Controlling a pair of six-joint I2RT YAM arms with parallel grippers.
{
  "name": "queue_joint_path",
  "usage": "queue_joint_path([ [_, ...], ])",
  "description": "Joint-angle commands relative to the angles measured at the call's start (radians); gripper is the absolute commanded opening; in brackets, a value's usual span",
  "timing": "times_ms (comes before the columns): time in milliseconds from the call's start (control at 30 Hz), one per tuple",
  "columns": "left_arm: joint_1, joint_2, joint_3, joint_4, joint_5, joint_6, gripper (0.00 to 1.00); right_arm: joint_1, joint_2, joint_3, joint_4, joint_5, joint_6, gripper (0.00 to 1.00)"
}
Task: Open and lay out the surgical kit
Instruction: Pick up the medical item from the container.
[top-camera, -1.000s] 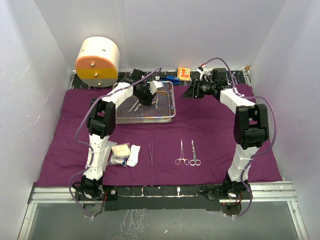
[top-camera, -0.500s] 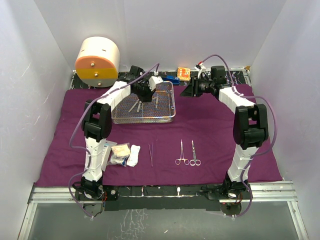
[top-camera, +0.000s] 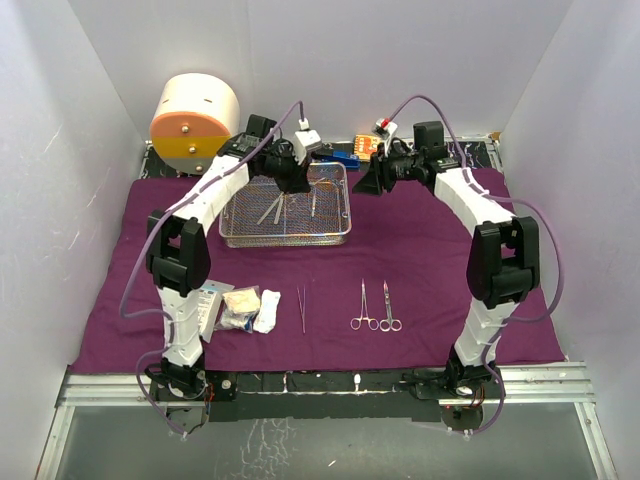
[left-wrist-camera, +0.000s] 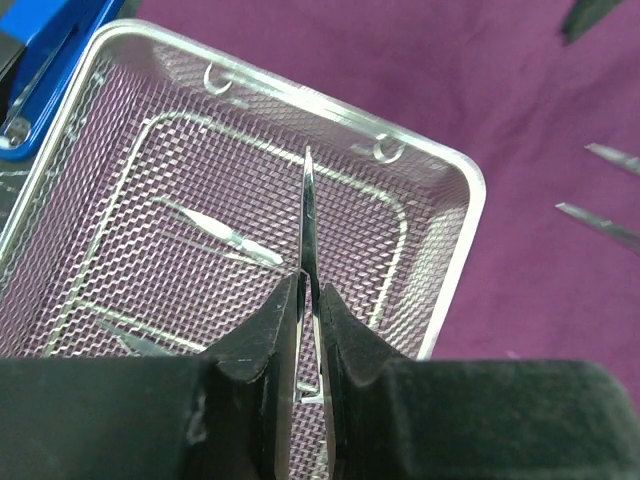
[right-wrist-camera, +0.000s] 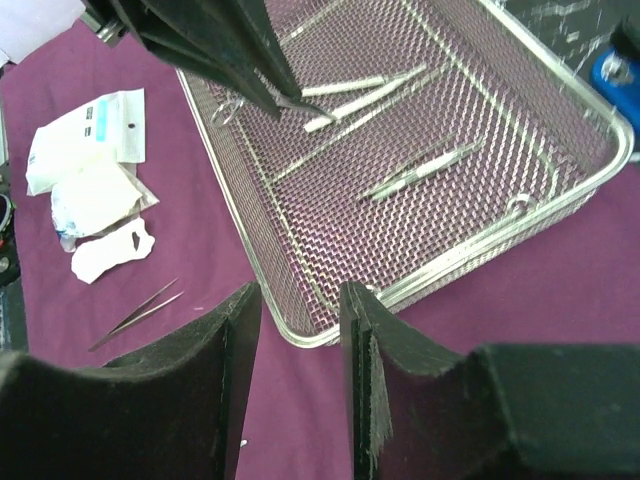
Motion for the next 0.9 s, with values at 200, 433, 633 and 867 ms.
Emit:
queue_joint_path([
  [200, -0.034, -0.213, -0.084, 0.051, 0.306, -0.269, 0.0, 0.021, -0.081, 0.16, -0.228, -0.122, -0.406, 0.37],
  [433, -0.067, -0.285, -0.176, 0.103, 0.421, -0.353, 0.0, 0.05, -0.147, 0.162, -0.345, -0.17, -0.642, 0.4],
  [633, -0.08, -0.301, -0.205, 0.105, 0.48, -0.37, 0.0, 0.078, -0.202, 0.109, -0.46, -0.194, -0.806, 0.41],
  [867, -0.083, -0.29, -0.22, 0.144, 0.544, -0.422, 0.0, 0.096, -0.232, 0.09, -0.591, -0.186, -0.945, 0.36],
])
